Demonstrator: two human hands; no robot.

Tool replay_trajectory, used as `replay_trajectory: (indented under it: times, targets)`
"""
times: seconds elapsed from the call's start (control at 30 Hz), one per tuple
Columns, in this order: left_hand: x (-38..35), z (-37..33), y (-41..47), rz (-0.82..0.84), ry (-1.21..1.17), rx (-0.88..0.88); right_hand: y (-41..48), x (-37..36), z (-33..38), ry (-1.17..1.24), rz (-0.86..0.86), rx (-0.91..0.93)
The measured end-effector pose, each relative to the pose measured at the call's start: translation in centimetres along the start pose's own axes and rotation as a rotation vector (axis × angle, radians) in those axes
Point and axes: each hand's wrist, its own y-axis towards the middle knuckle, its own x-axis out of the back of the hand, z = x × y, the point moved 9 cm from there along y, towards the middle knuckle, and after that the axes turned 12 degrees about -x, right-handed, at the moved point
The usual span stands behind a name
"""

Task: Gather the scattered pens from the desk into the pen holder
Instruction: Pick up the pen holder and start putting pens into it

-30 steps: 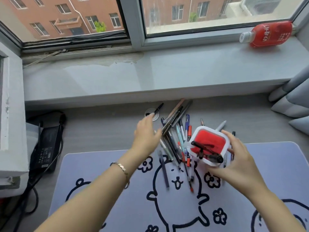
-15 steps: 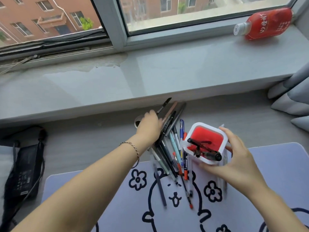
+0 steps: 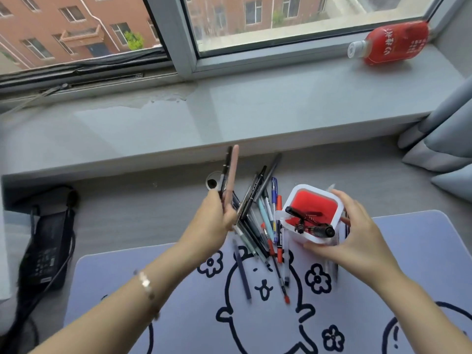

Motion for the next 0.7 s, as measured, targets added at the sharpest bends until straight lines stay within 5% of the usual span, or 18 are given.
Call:
replay_trajectory:
  times: [0.2,0.43,0.6,0.7]
  targets:
    - [0.4,-3.6,-8.9,0.102,-0.049,-0.139,-2.8,-1.6,1.5,-0.077,0.051,0.071]
    - [-1.3,-4.5,-9.6,0.348,0.581,-0.1,-6.8,-4.0,4.5,-0.235,0.087,0.268]
    - [-0.5,-7.8,-7.6,0.046,0.54,-0.207,-8.0,-3.9,4.6,-0.148,0.087,0.247]
    - [-1.7,-9.5,-7.7,-0.145,0.405,-0.433,-8.1,-3.6,4.4,-0.134,0.048,0.234]
